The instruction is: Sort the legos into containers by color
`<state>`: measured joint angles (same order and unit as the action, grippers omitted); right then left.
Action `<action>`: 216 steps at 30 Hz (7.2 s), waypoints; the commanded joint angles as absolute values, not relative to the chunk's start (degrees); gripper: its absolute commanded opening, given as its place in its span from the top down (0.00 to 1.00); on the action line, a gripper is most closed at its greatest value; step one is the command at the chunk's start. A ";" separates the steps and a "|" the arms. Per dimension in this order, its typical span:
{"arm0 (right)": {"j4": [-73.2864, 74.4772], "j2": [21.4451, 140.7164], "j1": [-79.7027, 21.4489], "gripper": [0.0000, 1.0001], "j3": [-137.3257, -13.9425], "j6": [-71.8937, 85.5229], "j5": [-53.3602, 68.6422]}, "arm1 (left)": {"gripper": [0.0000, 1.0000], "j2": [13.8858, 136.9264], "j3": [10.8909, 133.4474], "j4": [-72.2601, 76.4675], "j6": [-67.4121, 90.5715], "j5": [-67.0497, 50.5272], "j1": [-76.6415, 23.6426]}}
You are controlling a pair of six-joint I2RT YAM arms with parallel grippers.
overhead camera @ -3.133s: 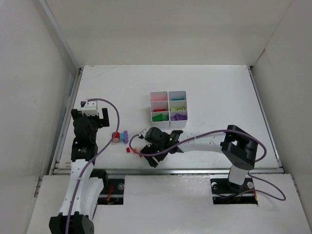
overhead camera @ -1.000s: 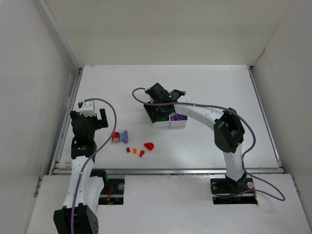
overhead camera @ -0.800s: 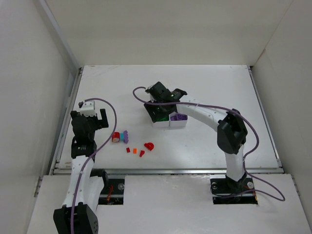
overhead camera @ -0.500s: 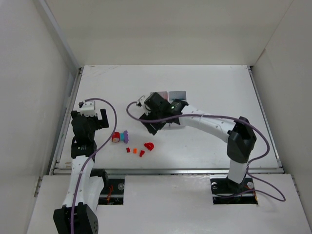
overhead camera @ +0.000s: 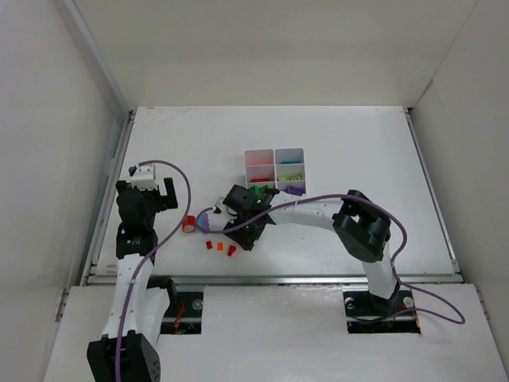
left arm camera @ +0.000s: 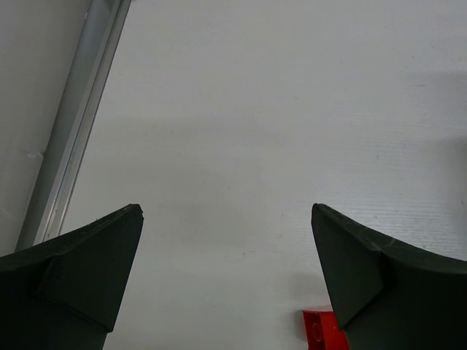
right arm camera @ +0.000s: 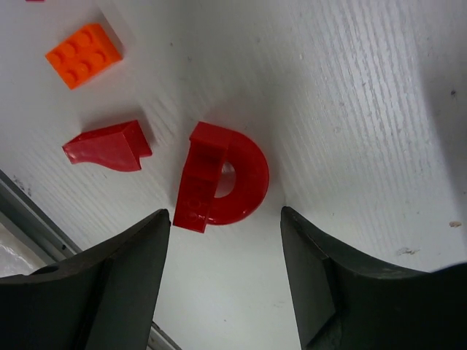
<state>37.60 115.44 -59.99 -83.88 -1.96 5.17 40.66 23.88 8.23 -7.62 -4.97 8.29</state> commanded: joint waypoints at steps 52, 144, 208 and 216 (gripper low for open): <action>32.70 102.58 -31.99 1.00 -100.11 6.77 -6.41 | 0.00 73.29 65.29 -17.66 -49.03 -21.84 5.74; 28.30 110.13 -45.79 0.82 -94.66 4.48 -13.71 | 0.00 76.11 50.19 -5.98 -10.20 23.55 -19.60; 23.64 100.29 -45.79 0.19 -90.53 -1.67 -16.00 | 0.98 74.63 44.38 -34.37 -61.26 -10.02 -13.36; 23.64 98.96 -45.18 0.12 -92.54 -1.14 -14.07 | 1.00 68.65 49.38 -31.21 -55.56 -12.57 -12.30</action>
<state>26.46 103.07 -45.76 -90.24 -1.72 -15.57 72.51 44.84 -33.61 -58.48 -10.37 -12.64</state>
